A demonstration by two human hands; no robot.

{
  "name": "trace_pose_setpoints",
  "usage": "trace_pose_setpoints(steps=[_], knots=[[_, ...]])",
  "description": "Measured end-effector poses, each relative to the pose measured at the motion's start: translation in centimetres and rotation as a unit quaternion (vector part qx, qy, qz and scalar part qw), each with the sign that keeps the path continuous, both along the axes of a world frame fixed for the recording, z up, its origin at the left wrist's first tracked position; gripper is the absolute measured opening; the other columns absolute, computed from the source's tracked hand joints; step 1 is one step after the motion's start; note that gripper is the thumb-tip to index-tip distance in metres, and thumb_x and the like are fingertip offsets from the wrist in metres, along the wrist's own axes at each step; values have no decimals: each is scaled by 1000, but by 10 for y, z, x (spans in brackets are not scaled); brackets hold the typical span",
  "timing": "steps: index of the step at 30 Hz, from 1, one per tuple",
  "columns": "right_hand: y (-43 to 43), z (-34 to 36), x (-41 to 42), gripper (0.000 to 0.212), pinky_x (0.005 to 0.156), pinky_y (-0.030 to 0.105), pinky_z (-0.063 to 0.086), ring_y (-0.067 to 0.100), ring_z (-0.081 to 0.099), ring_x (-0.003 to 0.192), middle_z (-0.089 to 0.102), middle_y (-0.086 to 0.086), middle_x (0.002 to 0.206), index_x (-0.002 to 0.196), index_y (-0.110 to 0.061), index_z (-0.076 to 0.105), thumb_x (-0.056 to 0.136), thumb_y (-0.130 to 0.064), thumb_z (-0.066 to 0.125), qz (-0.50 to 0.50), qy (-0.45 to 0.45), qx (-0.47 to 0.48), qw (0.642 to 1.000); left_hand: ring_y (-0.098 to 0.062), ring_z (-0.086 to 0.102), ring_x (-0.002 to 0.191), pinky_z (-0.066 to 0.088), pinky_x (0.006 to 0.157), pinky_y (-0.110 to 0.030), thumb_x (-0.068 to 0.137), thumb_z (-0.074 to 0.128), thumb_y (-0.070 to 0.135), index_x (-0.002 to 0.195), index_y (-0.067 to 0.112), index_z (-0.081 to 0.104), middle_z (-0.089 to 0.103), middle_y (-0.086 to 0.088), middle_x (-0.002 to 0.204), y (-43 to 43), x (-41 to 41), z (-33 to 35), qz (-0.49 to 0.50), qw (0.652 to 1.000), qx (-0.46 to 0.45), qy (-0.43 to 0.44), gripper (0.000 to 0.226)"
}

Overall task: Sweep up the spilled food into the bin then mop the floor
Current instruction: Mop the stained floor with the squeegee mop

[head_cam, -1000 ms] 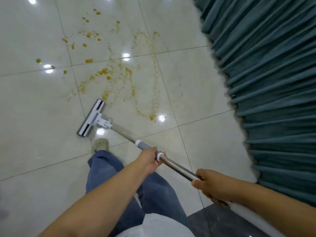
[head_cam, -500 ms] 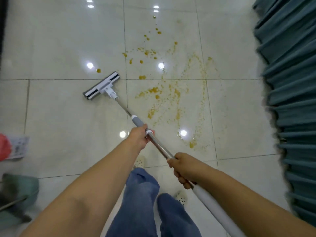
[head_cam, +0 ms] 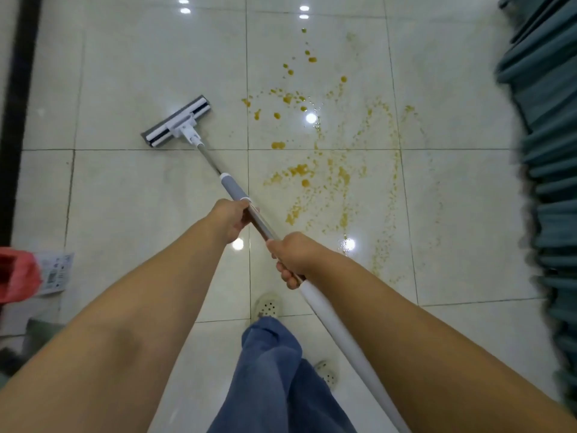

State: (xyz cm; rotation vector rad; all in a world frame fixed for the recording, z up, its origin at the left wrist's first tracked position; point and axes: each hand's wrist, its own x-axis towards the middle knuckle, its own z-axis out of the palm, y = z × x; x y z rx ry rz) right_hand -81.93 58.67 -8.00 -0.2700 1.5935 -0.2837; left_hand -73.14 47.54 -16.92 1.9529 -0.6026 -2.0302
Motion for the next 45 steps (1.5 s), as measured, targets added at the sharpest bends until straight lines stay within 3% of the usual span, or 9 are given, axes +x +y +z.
trace_pose_setpoints(steps=[9,12,16,23,28,31,38,43,45], knots=[[234,43,-70,22,39,18,36,10,39,43,46,2,61,94,-13,53,98,-32,42,-2,36,82,996,-22,59,80,48,89,-33,93,51,-3,122,-11,45,57,-14,91,200,-59,15,-175,972,139,67,31],[328,69,-92,21,39,19,34,11,37,44,46,2,63,92,-14,53,97,-32,45,-37,22,134,990,-24,60,79,54,80,-34,91,50,-10,115,-6,46,56,-16,89,288,-86,25,-188,957,207,82,25],[445,117,-111,27,33,19,31,6,36,31,46,-1,55,101,-4,52,100,-29,44,-37,27,160,986,-26,60,74,58,50,-33,91,41,-15,105,-7,46,56,-19,83,406,-117,50,-197,922,317,105,17],[549,163,-119,25,34,21,36,7,40,33,46,-2,55,89,-12,49,99,-35,45,-51,44,158,985,-22,52,65,57,48,-31,93,46,-4,84,4,44,48,-14,75,509,-146,89,-184,909,361,104,13],[519,138,-125,22,40,22,42,8,44,41,50,0,64,95,-15,50,98,-36,46,-38,38,146,988,-20,52,64,57,54,-33,95,48,-1,89,4,44,49,-12,76,475,-153,77,-151,928,331,74,8],[472,125,-131,20,38,21,39,10,41,44,49,2,67,85,-18,46,98,-34,44,-50,27,130,990,-19,51,61,55,46,-28,94,47,-1,89,4,43,48,-11,73,429,-159,69,-137,940,304,67,8],[300,79,-143,21,40,21,39,13,41,47,49,5,69,88,-14,49,98,-32,43,-78,5,88,993,-18,48,60,52,40,-21,96,46,3,87,4,42,47,-11,73,259,-174,37,-144,972,182,34,10],[163,42,-158,27,44,27,37,18,40,49,48,10,72,103,-4,50,98,-30,42,-64,11,55,996,-16,48,59,49,53,-26,97,46,7,81,6,41,46,-8,73,131,-193,18,-131,987,92,8,17],[114,32,-161,30,44,28,38,17,41,50,47,8,70,106,-4,48,99,-32,42,-62,10,41,997,-15,46,58,51,45,-22,97,46,8,83,5,40,43,-7,72,88,-199,11,-112,992,65,3,15]])
